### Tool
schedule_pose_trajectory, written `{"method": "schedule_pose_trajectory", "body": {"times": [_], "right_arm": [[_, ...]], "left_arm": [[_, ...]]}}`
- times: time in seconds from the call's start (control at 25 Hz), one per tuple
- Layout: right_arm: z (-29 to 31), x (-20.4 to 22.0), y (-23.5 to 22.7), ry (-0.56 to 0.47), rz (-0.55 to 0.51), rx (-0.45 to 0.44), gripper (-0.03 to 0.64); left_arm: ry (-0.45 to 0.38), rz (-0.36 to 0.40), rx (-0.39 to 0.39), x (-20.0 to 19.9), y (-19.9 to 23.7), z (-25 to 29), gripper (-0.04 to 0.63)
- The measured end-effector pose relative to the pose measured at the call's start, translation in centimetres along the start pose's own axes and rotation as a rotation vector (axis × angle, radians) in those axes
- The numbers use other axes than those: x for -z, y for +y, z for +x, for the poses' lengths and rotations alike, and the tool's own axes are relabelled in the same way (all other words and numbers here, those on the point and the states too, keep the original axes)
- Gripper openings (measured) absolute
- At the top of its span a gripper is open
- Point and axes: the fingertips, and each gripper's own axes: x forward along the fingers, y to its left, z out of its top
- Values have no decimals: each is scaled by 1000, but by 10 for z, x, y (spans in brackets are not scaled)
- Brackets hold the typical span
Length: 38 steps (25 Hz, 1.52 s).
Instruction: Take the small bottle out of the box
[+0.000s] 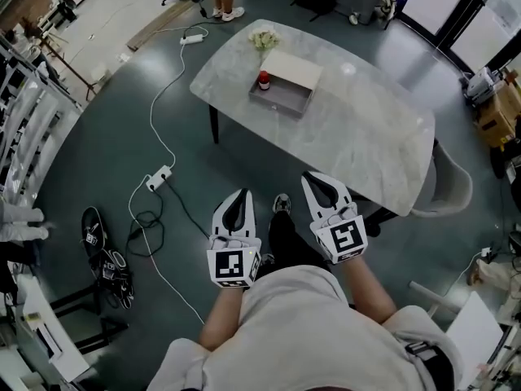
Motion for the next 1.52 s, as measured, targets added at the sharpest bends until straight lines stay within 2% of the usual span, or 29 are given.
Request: {"method": "schedule_pose_trajectory", "body": {"times": [0.36, 0.72, 0.84, 1.0, 1.52], "right_arm": [[101, -7, -42, -5, 13, -50, 26], [190, -19, -106, -19, -29, -96, 26], [205, -18, -125, -3, 9, -94, 26], [225, -7, -149, 16, -4, -100, 27], [282, 58, -185, 156, 77, -84, 26]], "left_arm": [[33, 3, -1, -7, 58, 96, 21], [56, 11, -9, -21, 93, 199, 21], [56, 20, -1, -26, 96, 228, 21], [70, 14, -3, -22, 100, 262, 22], [155, -19, 9, 18, 127, 333, 21]]}}
